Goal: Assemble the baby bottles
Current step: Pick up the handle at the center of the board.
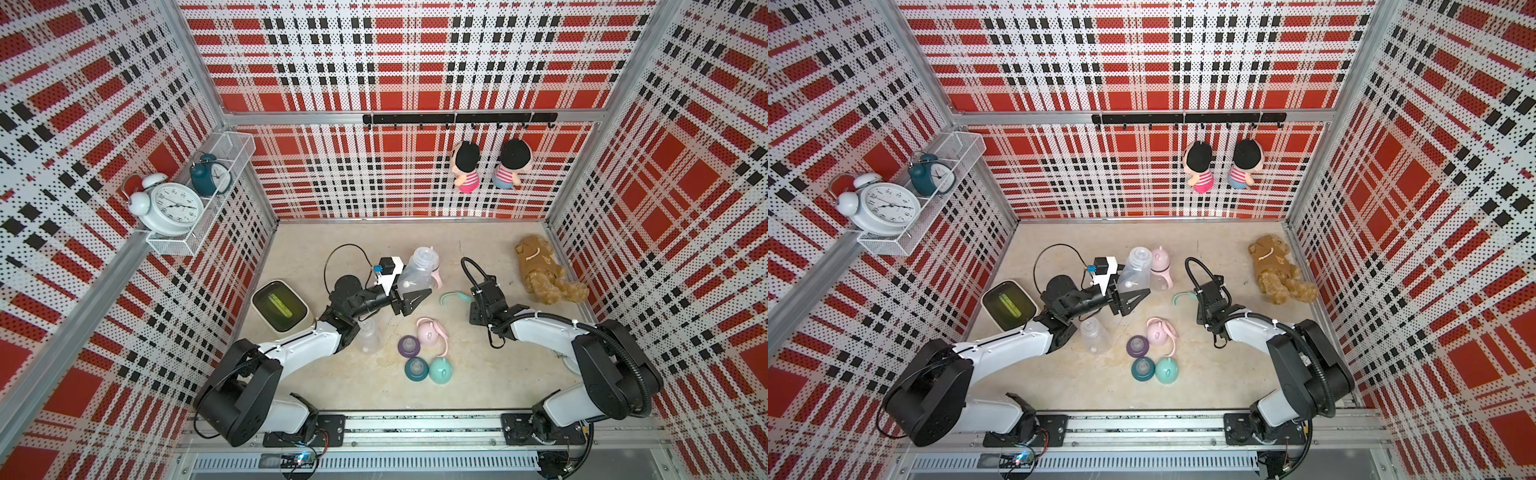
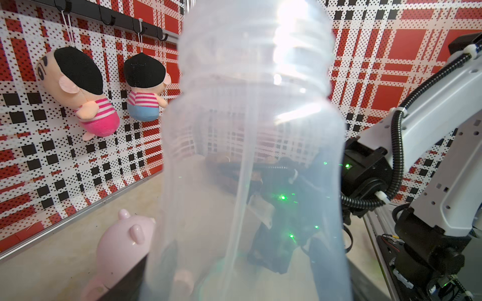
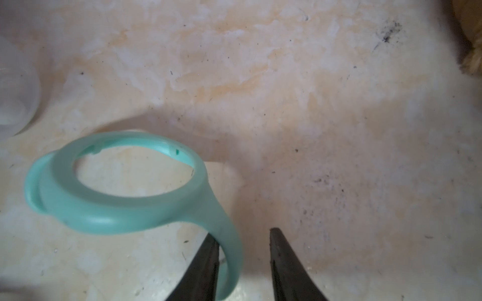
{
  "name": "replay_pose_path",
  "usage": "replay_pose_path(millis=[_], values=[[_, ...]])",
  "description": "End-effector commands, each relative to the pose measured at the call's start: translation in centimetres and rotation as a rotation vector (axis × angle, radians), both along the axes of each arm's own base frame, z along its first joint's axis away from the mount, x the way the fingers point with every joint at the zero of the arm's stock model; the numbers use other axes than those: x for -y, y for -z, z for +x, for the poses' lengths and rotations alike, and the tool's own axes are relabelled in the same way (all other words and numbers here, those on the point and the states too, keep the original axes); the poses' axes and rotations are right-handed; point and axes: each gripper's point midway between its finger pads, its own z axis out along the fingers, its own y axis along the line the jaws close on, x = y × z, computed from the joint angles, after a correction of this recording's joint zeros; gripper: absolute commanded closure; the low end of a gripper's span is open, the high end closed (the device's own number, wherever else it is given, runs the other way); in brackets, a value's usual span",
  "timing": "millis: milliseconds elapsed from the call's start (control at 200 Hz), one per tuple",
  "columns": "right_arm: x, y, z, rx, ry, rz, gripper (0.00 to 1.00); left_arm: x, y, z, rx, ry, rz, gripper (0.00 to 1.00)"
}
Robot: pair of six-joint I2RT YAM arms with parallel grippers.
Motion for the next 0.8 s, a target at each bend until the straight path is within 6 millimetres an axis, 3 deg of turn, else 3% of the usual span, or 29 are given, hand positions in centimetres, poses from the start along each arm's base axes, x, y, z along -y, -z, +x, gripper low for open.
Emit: replay_pose_path(millis=[0, 210, 446, 631, 792], values=[[-0.4, -0.6, 1.5, 0.036, -0.002, 0.013, 0.67, -0.2, -0.7, -0.4, 0.035, -0.006, -0.008, 1.0], [-0.1, 0.1, 1.6, 0.021, 0.002, -0.008, 0.76, -0.3, -0.6, -0.3, 0.035, -0.012, -0.006, 1.0], [1.0, -0.5, 1.0, 0.026, 0.034, -0.05, 0.91, -0.6, -0.7, -0.3, 0.041, -0.021, -0.005, 1.0], [1.7, -2.0, 0.7, 0.04, 0.046, -0.07, 0.97, -0.5, -0.5, -0.2, 0.037, -0.021, -0.002, 1.0], [1.4, -5.5, 0.6, 0.077, 0.031, -0.044, 0.99, -0.8, -0.2, 0.5, 0.019, -0.052, -0.004, 1.0]])
